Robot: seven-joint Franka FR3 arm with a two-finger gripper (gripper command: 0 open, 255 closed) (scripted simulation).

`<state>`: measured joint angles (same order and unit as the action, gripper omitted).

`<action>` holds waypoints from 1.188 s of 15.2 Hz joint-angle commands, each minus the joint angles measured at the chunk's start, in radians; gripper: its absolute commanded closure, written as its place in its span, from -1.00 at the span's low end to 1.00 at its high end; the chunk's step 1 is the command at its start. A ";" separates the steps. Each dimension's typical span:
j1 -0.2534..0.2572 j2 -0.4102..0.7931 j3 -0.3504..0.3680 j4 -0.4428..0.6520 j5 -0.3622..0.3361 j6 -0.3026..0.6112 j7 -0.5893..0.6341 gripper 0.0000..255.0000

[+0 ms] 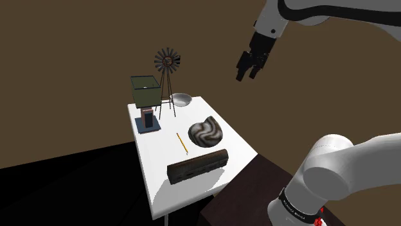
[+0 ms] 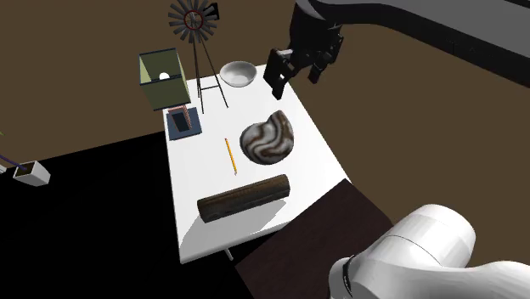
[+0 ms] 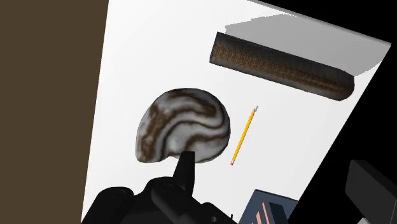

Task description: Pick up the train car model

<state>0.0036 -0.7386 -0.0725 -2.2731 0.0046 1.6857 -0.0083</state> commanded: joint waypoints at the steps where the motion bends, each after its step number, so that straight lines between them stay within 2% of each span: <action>1: 0.000 0.000 0.000 0.000 0.000 0.000 0.000 -1.00; 10: 0.100 0.105 -0.021 -0.200 -0.013 0.263 -0.224 -1.00; 18: 0.188 0.271 -0.038 -0.323 -0.020 0.513 -0.423 -1.00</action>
<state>0.1774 -0.4955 -0.1122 -2.5781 -0.0162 2.1562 -0.4073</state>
